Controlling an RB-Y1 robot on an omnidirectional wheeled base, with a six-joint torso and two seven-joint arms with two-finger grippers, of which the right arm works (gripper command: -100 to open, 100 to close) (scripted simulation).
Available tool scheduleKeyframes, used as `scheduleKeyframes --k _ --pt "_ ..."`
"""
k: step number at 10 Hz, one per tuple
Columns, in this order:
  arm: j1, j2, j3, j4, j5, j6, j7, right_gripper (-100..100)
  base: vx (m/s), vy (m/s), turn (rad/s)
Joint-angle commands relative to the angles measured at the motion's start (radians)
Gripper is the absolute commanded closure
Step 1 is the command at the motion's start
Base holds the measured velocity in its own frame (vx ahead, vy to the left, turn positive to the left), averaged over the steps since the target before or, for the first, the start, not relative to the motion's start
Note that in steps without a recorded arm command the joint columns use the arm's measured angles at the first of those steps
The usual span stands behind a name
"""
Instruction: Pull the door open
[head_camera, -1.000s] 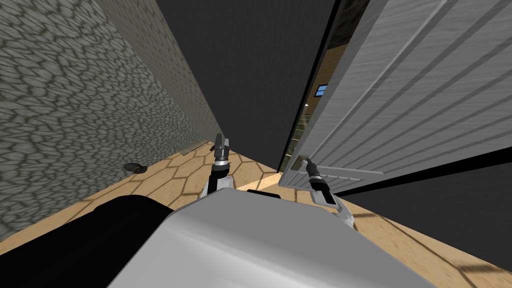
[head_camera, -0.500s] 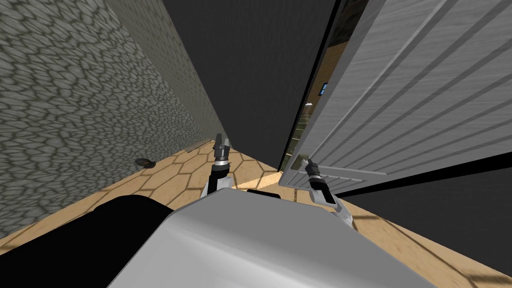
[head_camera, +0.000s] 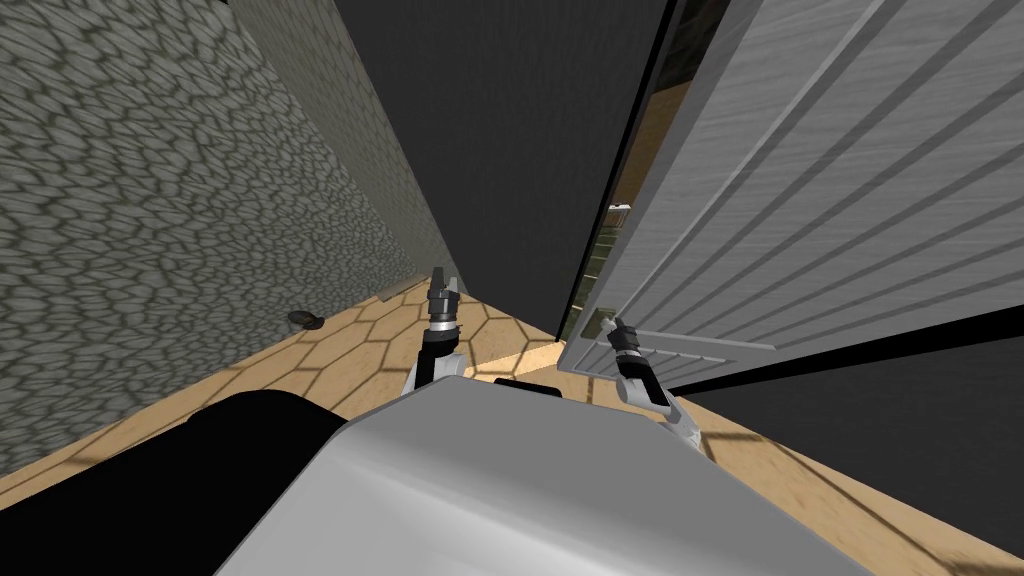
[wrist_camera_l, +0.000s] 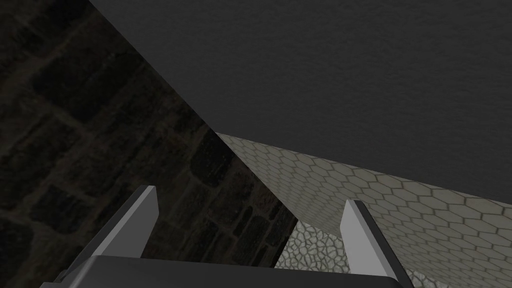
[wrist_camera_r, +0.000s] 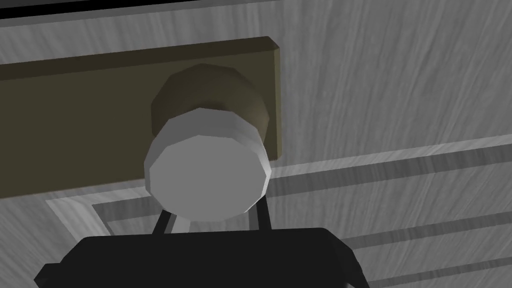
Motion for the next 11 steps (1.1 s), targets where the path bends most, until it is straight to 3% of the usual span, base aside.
scheduleKeyframes --k 1,2,3,4,5,6,8,9,10,11 --pt "-0.012 0.006 0.023 -0.011 -0.040 -0.008 -0.050 100 -0.062 -0.036 0.068" --pt "-0.012 0.006 0.023 -0.011 -0.040 -0.008 -0.053 100 -0.052 -0.027 0.053" --pt "-0.015 0.005 0.033 -0.012 -0.077 -0.005 -0.091 100 -0.060 -0.035 0.068" --pt "-0.015 0.005 0.033 -0.012 -0.077 -0.005 -0.094 100 -0.046 -0.032 0.051" --pt "-0.017 0.005 0.042 -0.014 -0.114 -0.001 -0.129 100 -0.058 -0.032 0.079" --pt "-0.017 0.005 0.042 -0.014 -0.114 -0.001 -0.136 100 -0.052 -0.021 0.045" --pt "-0.022 0.003 0.060 -0.016 -0.184 0.006 -0.201 100 -0.065 -0.042 0.105" --pt "-0.022 0.003 0.060 -0.016 -0.186 0.006 -0.220 100 -0.067 -0.049 0.046" --pt "-0.024 0.002 0.069 -0.018 -0.222 0.010 -0.249 100 -0.069 -0.032 0.096" --pt "-0.024 0.002 0.069 -0.018 -0.222 0.010 -0.261 100 -0.052 -0.019 0.045"
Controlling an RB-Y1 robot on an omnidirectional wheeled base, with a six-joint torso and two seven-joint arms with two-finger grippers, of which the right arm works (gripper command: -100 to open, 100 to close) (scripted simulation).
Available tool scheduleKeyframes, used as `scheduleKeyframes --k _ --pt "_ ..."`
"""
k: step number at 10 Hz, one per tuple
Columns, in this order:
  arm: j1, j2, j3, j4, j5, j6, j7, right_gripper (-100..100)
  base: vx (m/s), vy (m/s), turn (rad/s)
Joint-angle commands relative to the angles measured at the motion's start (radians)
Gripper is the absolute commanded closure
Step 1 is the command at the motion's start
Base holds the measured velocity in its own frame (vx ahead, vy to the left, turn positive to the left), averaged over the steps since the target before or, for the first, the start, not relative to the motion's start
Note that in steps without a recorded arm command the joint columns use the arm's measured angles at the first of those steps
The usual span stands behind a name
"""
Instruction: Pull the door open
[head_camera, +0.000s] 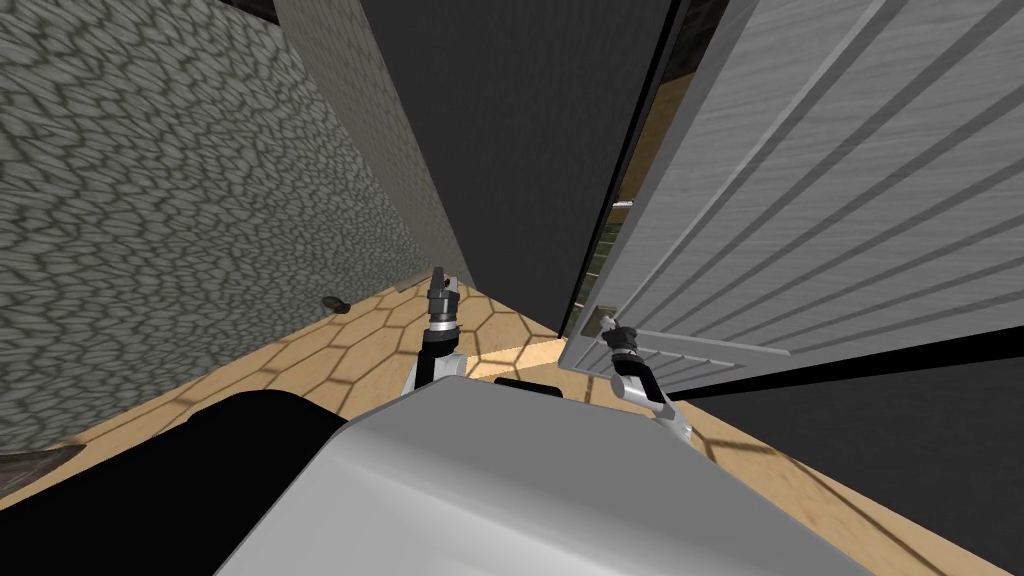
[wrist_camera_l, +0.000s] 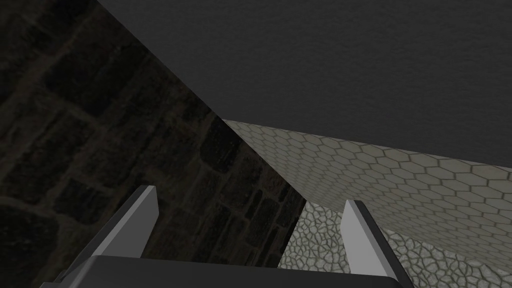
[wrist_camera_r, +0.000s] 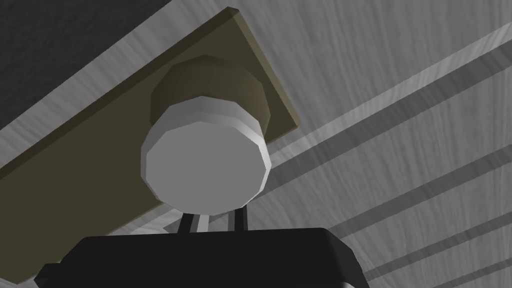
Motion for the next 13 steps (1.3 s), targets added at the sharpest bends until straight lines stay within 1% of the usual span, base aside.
scheduleKeyframes --k 1,2,3,4,5,7,8,10,13 --pt "-0.002 0.013 0.008 -0.038 -0.002 0.001 -0.005 100 -0.027 -0.002 -0.022" --pt "-0.002 0.013 0.008 -0.038 -0.002 0.001 -0.005 100 -0.014 -0.003 -0.021" --pt "-0.005 0.012 0.016 -0.039 -0.036 0.004 -0.046 100 -0.041 -0.020 0.070" --pt "-0.007 0.011 0.025 -0.041 -0.070 0.008 -0.073 100 -0.073 -0.052 0.114" --pt "-0.007 0.011 0.025 -0.041 -0.070 0.008 -0.087 100 -0.059 -0.041 0.061" --pt "-0.011 0.010 0.041 -0.043 -0.135 0.014 -0.153 100 -0.068 -0.041 0.093" --pt "0.016 0.008 0.038 -0.035 -0.144 0.016 -0.161 -100 -0.069 -0.044 0.038" --pt "0.033 0.010 0.050 -0.060 -0.181 0.016 -0.202 -100 -0.074 -0.021 0.004" --pt "0.066 0.014 0.073 -0.109 -0.254 0.018 -0.285 -100 -0.107 -0.038 0.032"
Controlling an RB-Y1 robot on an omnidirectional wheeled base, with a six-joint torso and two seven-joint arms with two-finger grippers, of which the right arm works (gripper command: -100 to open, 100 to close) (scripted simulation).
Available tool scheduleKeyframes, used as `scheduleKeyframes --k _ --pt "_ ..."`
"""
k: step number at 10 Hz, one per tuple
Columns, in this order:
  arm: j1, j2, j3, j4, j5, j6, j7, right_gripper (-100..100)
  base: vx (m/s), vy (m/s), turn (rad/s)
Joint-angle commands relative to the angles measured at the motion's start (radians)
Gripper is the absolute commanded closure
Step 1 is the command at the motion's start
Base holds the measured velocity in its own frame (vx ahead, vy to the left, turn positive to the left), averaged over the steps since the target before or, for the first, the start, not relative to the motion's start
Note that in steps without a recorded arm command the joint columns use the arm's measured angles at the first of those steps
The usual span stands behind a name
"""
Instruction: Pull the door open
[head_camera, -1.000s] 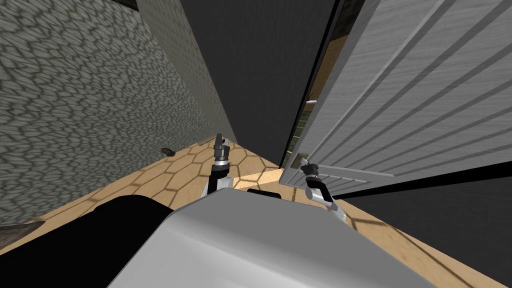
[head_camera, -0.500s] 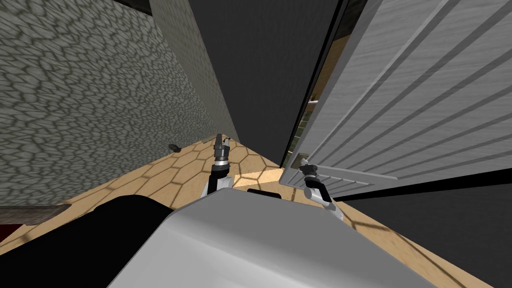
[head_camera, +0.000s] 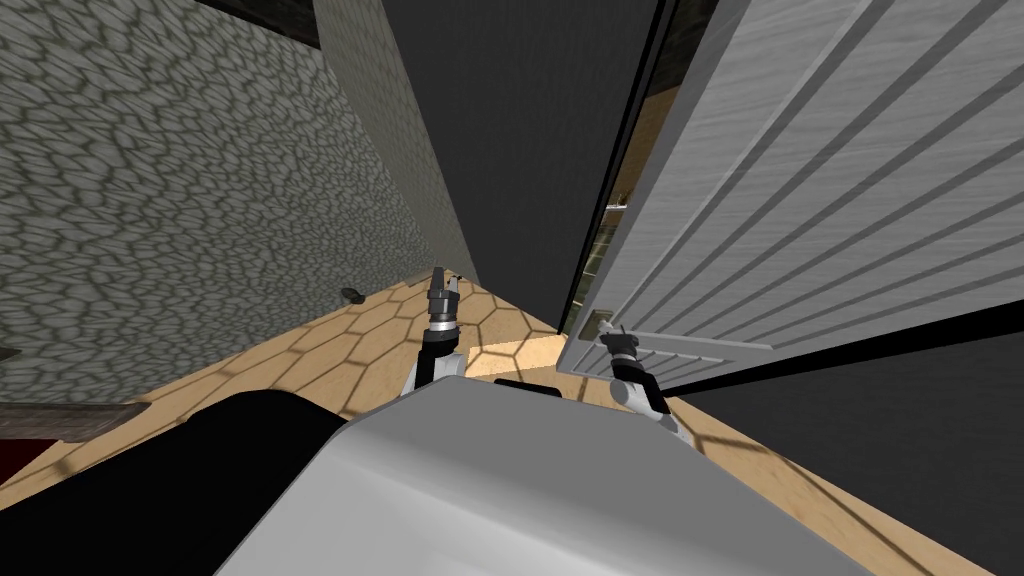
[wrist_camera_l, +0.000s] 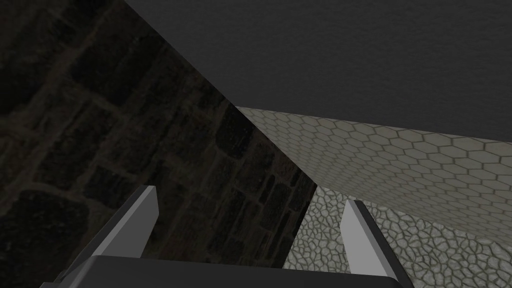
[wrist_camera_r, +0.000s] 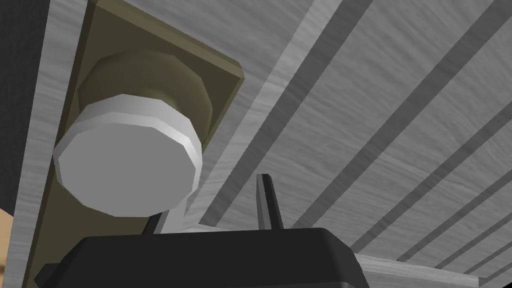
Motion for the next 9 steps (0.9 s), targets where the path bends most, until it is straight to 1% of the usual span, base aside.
scheduleKeyframes --k 1,4,5,6,9 --pt "0.004 0.017 0.033 -0.036 -0.039 0.002 -0.050 -100 -0.097 -0.028 0.072" --pt "0.004 0.017 0.033 -0.036 -0.039 0.002 -0.050 -100 -0.022 -0.005 0.001" --pt "0.016 0.019 0.042 -0.055 -0.066 0.003 -0.081 -100 -0.018 -0.008 0.023" --pt "0.016 0.019 0.042 -0.055 -0.066 0.003 -0.081 -100 -0.032 -0.020 0.036" --pt "0.051 0.023 0.067 -0.106 -0.143 0.005 -0.169 -100 -0.078 -0.033 0.058"
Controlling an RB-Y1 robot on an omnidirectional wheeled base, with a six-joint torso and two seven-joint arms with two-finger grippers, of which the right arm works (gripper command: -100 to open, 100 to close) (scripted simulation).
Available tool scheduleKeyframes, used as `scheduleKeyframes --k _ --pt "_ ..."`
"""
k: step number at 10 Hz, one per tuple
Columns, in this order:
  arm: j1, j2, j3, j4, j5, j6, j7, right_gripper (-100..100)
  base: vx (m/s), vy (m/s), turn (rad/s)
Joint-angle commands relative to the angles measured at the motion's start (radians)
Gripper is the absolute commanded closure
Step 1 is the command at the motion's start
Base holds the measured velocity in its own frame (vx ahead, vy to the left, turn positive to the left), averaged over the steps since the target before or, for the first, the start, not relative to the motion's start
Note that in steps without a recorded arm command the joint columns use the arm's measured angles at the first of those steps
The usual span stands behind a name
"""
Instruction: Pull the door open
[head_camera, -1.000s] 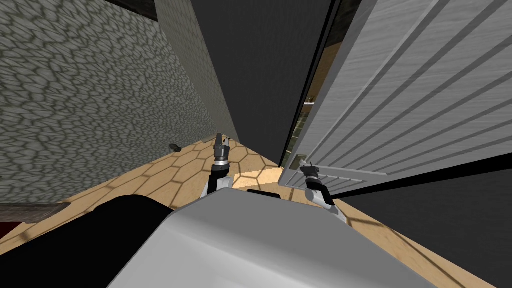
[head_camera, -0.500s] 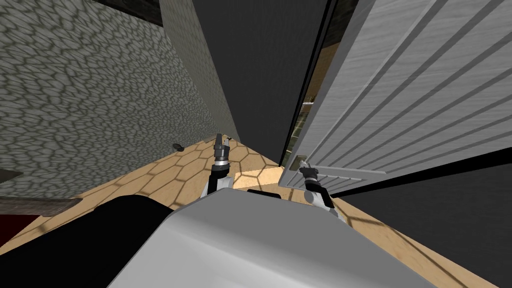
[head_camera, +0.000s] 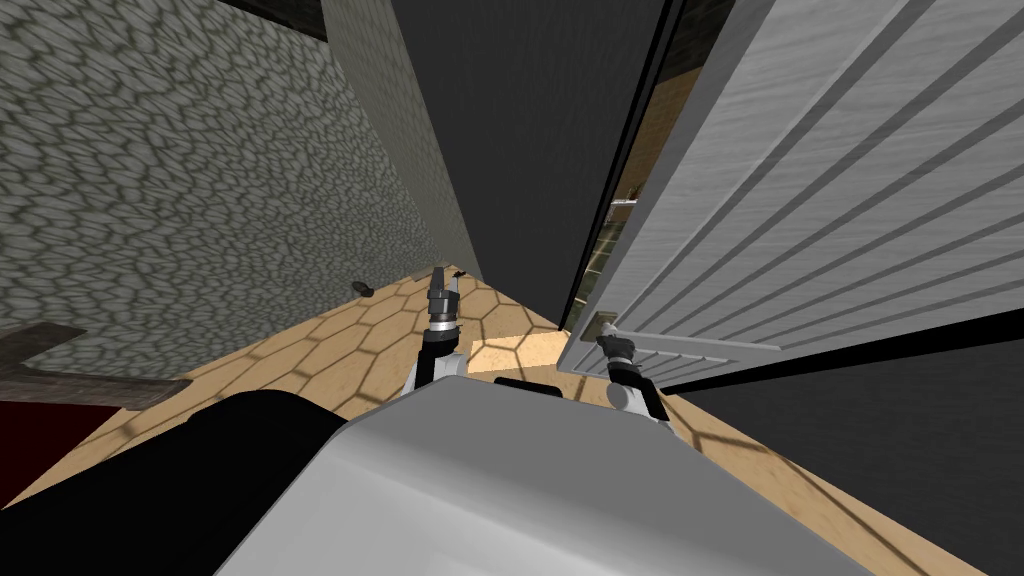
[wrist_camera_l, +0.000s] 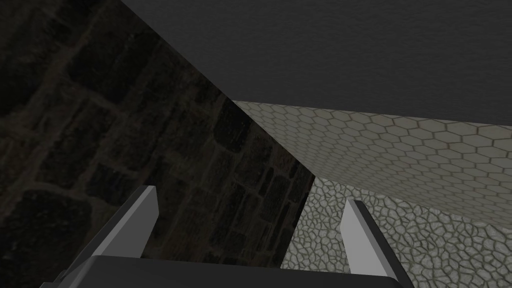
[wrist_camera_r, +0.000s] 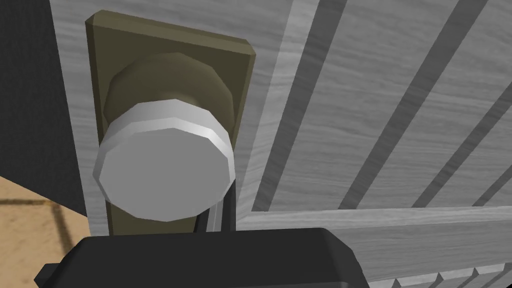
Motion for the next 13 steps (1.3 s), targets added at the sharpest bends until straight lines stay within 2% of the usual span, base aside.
scheduleKeyframes --k 1,2,6,9,10,12,13 --pt "-0.002 0.014 0.018 -0.031 -0.011 0.002 -0.015 -100 -0.071 -0.030 0.006" --pt "0.008 0.015 0.025 -0.046 -0.033 0.002 -0.041 -100 -0.060 -0.010 -0.003" --pt "0.008 0.015 0.025 -0.046 -0.033 0.002 -0.041 -100 -0.017 -0.006 0.010" --pt "0.030 0.018 0.041 -0.078 -0.081 0.004 -0.095 -100 -0.045 -0.026 0.024" --pt "0.039 0.008 0.021 -0.059 -0.078 0.007 -0.083 -100 -0.015 -0.041 -0.028" --pt "0.059 -0.026 -0.005 -0.090 -0.116 0.062 -0.094 -100 0.044 0.026 -0.116" --pt "0.062 -0.033 -0.010 -0.099 -0.124 0.073 -0.096 -100 0.049 0.076 -0.066"
